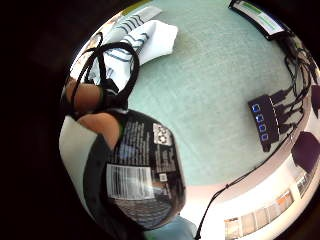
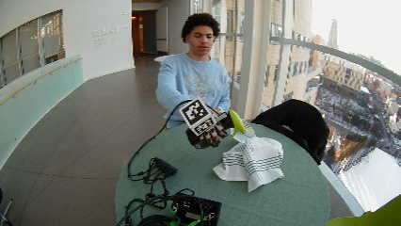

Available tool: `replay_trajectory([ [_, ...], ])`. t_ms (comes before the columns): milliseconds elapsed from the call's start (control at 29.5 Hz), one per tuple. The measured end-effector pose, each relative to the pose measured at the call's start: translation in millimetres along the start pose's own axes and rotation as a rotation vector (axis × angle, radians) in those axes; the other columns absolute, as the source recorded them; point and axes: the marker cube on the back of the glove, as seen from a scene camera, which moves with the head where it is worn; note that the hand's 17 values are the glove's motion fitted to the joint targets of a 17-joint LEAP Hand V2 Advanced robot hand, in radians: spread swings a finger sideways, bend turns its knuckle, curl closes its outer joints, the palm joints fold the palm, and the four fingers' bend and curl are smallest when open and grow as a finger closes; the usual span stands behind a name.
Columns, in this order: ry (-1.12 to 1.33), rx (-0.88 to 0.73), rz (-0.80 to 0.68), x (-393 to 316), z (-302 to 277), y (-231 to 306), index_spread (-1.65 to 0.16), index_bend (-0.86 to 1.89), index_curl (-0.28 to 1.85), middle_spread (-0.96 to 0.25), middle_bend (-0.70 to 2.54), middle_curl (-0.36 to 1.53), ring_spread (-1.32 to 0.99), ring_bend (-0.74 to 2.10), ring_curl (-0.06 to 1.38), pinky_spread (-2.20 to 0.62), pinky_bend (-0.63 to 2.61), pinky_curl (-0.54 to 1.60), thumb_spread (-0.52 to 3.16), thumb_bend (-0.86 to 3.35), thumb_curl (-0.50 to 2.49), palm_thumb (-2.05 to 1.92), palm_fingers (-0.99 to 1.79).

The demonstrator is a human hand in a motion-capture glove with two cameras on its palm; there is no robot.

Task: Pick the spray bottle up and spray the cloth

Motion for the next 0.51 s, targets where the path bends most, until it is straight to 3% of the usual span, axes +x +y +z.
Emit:
replay_trajectory([
  [509,-0.064,0.035,-0.075,-12,2,12,-0.24,0.13,0.37,-0.09,0.22,0.46,-0.04,0.44,0.38,0.08,0.26,0.37,0.66,-0.03,0.69,0.99,1.11],
])
